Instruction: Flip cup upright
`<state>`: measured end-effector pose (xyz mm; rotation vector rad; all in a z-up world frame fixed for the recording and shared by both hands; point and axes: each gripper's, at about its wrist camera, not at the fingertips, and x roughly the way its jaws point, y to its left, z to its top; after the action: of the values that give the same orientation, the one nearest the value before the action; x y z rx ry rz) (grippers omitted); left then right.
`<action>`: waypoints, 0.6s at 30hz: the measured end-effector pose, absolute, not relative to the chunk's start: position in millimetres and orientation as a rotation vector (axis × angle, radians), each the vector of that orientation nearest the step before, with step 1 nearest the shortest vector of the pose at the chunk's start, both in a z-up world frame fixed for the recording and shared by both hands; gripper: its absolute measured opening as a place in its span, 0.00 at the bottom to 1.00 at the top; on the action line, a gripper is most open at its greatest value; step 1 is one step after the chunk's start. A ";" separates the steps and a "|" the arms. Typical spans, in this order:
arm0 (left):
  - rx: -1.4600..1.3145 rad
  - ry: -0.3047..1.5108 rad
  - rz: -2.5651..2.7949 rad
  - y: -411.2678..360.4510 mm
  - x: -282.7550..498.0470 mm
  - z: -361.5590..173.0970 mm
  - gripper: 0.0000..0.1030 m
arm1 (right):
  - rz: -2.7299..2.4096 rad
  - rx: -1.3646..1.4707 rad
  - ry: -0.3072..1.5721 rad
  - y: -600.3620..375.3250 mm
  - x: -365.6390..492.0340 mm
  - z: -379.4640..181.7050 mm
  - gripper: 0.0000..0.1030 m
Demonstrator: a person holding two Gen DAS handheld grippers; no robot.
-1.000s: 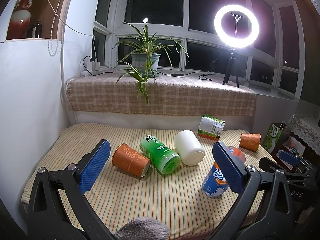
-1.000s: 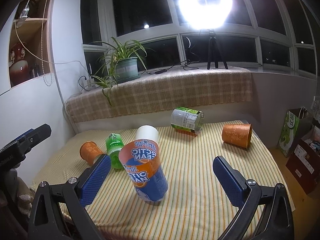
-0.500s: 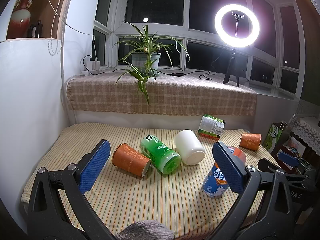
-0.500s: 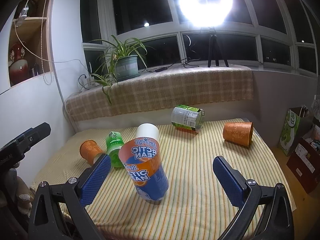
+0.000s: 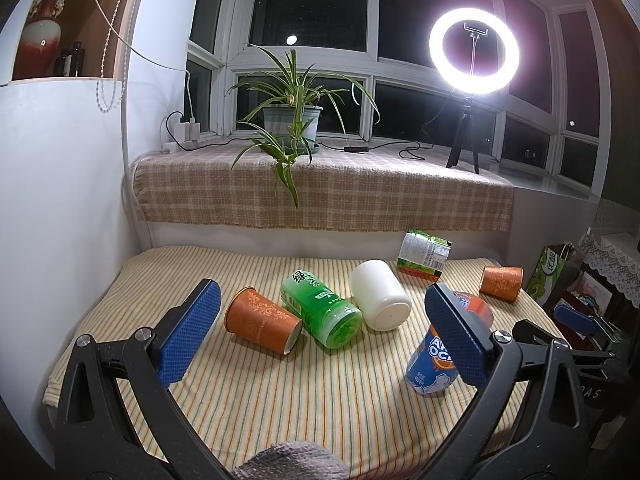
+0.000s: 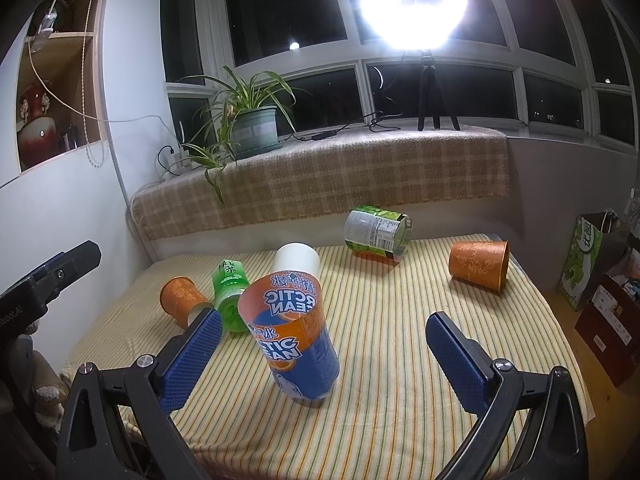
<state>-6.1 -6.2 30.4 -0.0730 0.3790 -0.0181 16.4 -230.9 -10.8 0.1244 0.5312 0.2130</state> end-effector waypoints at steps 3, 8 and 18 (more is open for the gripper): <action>-0.074 0.378 -0.017 -4.4 -5.2 29.3 1.00 | 0.214 0.124 0.533 -231.1 16.6 -11.9 1.00; -0.073 0.379 -0.018 -4.0 -4.8 29.1 1.00 | 0.216 0.126 0.535 -230.9 16.8 -12.3 1.00; -0.069 0.380 -0.019 -4.2 -5.1 29.2 1.00 | 0.224 0.129 0.545 -229.6 17.4 -15.6 1.00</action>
<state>-5.1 -4.2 29.2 -0.0689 0.3800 -0.0188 17.4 -229.6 -15.6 0.1290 0.5451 0.2243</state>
